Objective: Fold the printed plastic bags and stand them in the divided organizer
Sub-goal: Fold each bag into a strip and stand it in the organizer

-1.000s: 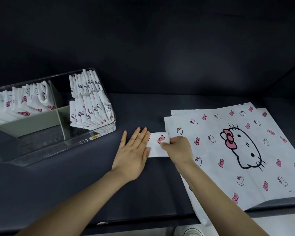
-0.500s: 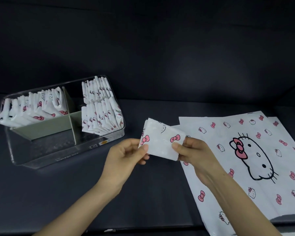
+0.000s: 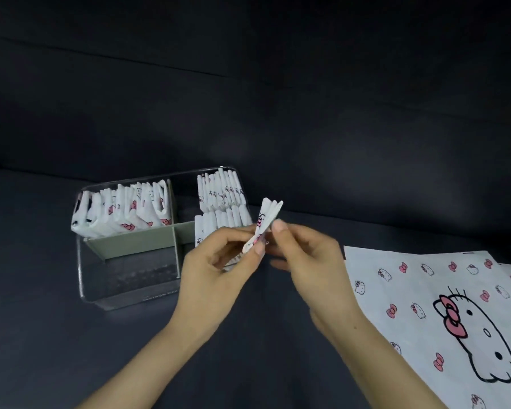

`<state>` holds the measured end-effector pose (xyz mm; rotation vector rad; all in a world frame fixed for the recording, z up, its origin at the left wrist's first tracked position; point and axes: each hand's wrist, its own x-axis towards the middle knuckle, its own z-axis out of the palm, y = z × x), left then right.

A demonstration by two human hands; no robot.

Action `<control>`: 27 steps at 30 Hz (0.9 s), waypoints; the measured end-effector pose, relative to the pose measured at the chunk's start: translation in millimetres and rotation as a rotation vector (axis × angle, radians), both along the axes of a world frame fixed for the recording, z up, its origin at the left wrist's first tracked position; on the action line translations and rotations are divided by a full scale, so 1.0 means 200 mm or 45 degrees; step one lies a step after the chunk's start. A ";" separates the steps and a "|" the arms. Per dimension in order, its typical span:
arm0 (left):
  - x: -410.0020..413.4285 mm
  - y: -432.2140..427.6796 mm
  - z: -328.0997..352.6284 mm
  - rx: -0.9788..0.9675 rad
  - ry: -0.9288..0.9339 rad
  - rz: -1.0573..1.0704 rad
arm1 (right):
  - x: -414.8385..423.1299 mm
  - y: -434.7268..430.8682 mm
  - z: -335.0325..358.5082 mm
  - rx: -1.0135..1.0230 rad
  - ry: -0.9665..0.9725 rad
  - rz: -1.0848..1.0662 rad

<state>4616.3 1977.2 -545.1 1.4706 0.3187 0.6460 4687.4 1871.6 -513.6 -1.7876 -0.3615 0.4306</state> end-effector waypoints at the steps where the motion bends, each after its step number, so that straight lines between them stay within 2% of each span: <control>1: -0.01 0.03 -0.01 -0.012 -0.017 -0.023 | -0.01 0.04 0.02 0.107 0.159 0.054; 3: -0.03 0.08 -0.04 0.064 -0.023 -0.049 | -0.02 0.09 0.06 0.175 0.265 0.120; 8: -0.11 0.21 -0.08 0.532 -0.022 -0.043 | -0.06 0.25 0.10 0.195 0.237 0.090; 12: -0.16 0.34 -0.04 0.549 -0.075 -0.038 | -0.04 0.36 0.12 0.115 0.164 0.041; 15: -0.20 0.52 -0.06 0.653 0.015 0.205 | 0.00 0.44 0.10 0.064 0.136 0.018; 18: -0.18 0.72 -0.13 1.006 0.230 0.465 | 0.04 0.54 0.04 -0.039 -0.054 -0.034; 20: -0.15 0.85 -0.20 1.221 0.417 0.522 | 0.05 0.61 0.01 -0.131 -0.268 -0.051; 23: -0.10 0.94 -0.27 1.449 0.611 0.397 | 0.03 0.70 0.04 -0.245 -0.589 -0.107; 27: -0.03 0.99 -0.27 1.687 0.583 0.120 | 0.07 0.78 0.06 -0.265 -0.731 -0.207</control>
